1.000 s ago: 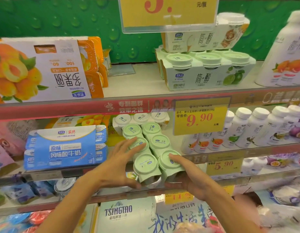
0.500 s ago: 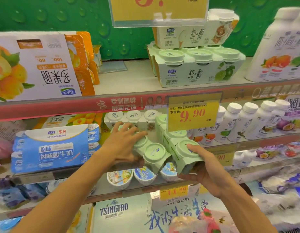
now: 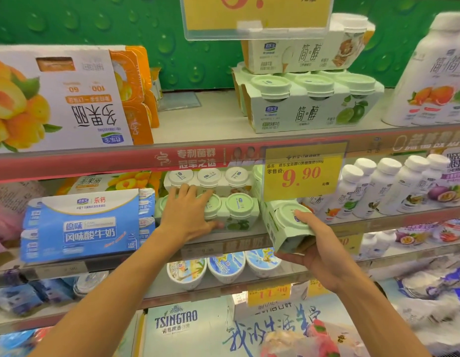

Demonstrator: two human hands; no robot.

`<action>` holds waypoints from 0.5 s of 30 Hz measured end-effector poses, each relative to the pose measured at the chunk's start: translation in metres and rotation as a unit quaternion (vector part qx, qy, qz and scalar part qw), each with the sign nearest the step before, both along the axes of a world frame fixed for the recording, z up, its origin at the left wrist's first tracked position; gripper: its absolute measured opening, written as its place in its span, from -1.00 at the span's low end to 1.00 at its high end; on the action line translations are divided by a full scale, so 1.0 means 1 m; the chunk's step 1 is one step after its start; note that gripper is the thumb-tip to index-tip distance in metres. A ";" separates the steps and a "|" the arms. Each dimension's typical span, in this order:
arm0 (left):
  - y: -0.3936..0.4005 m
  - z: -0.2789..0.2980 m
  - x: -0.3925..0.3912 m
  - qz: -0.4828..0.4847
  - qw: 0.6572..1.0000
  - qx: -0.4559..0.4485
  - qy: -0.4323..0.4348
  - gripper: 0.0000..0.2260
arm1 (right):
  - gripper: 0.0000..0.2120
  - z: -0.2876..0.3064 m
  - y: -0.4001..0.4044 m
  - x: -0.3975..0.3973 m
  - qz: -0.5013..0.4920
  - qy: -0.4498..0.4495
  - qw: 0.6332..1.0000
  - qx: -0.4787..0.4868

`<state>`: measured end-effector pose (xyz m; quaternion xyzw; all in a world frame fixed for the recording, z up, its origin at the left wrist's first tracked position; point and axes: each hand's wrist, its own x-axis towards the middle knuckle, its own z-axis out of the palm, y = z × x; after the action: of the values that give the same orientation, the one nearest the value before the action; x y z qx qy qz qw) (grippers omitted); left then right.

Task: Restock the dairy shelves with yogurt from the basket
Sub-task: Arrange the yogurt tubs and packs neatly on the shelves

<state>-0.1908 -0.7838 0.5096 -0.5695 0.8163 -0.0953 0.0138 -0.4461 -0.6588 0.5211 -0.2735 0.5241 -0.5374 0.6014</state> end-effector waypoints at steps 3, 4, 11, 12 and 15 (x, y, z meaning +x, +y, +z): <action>0.004 0.002 -0.006 0.027 0.999 0.020 0.013 -0.09 | -0.69 -0.003 -0.008 0.000 0.000 0.003 1.000 -0.003; 0.008 0.004 -0.010 0.024 0.999 0.030 0.022 -0.08 | -0.69 -0.003 -0.010 -0.002 -0.001 0.007 1.000 -0.003; 0.050 0.020 -0.066 0.012 0.900 0.030 0.434 -0.56 | -0.69 -0.008 -0.022 -0.009 0.026 0.028 0.999 -0.004; 0.052 0.021 -0.072 0.032 0.878 0.068 0.472 -0.65 | -0.69 -0.009 -0.023 -0.009 0.025 0.033 0.999 -0.005; 0.054 0.023 -0.082 0.089 0.825 0.202 0.521 -0.72 | -0.69 -0.012 -0.026 -0.009 0.024 0.043 0.999 -0.011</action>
<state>-0.2724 -0.7297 0.5324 -0.5889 0.6489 0.3843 -0.2906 -0.4552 -0.6848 0.5094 -0.3156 0.5372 -0.5161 0.5878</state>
